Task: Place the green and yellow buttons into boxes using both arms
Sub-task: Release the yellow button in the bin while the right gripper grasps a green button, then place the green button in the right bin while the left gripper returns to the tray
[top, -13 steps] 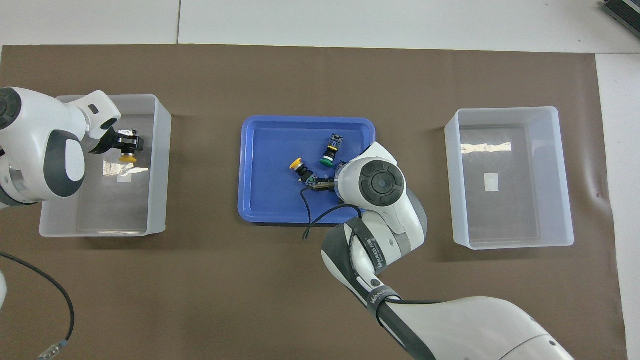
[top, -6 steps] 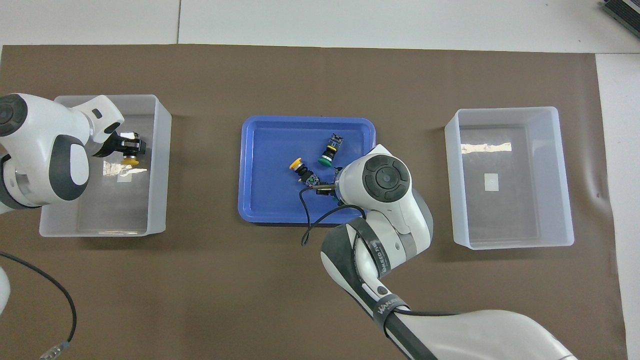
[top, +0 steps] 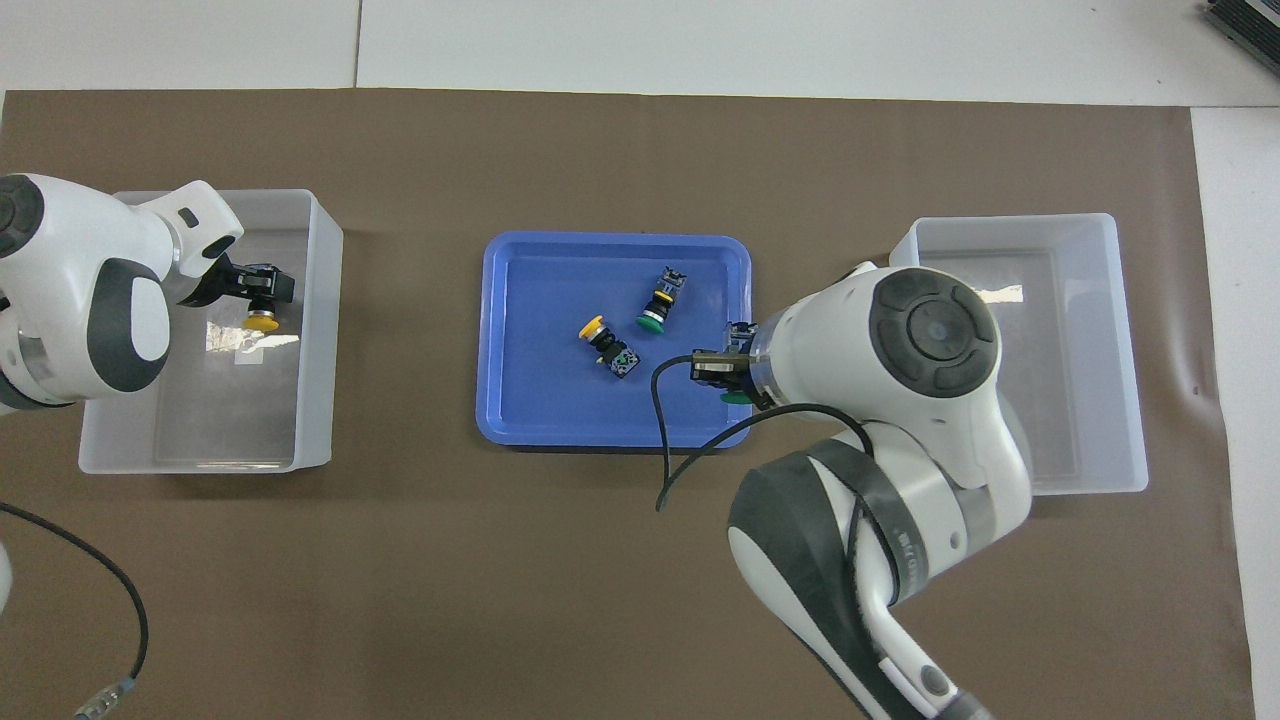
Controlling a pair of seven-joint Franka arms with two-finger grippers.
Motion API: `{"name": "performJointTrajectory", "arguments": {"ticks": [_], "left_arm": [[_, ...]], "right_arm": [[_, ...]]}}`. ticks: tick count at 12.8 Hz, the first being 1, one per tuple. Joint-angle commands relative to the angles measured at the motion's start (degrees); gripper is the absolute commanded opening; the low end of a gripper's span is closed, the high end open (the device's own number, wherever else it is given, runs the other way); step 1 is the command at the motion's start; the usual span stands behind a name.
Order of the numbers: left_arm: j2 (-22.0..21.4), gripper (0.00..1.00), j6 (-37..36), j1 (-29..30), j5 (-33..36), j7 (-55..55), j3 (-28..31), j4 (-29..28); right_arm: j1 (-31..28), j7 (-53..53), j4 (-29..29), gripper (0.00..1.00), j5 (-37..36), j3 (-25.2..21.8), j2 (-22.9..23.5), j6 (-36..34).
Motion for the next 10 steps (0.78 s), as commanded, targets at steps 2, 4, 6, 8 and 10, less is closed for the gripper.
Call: {"name": "performJointTrajectory", "arguments": {"ticks": [2, 4, 6, 8, 10], "left_arm": [[5.69, 0.71, -18.48, -0.89, 1.59, 0.10, 0.31, 19.47], [7.64, 0.71, -23.52, -2.65, 1.59, -0.16, 0.40, 25.91], [7.56, 0.70, -24.59, -3.44, 1.50, -0.43, 0.40, 26.63], [7.47, 0.70, -27.04, -4.32, 1.42, -3.75, 0.22, 28.29], [7.38, 0.69, -29.76, -8.00, 1.42, -9.71, 0.57, 29.62]], "right_arm": [[-8.56, -5.58, -0.19, 0.00, -1.85, 0.19, -5.14, -4.98], [-14.88, -12.78, -0.27, 0.00, -2.39, 0.19, -5.68, -6.65], [-21.74, -21.12, -1.50, 0.00, -2.39, 0.28, -5.86, -6.92], [-27.19, -27.91, -3.34, 0.00, -2.39, 0.28, -5.16, -5.79], [-29.58, -30.12, -5.28, 0.00, -2.39, 0.28, -2.44, -2.64]]}}
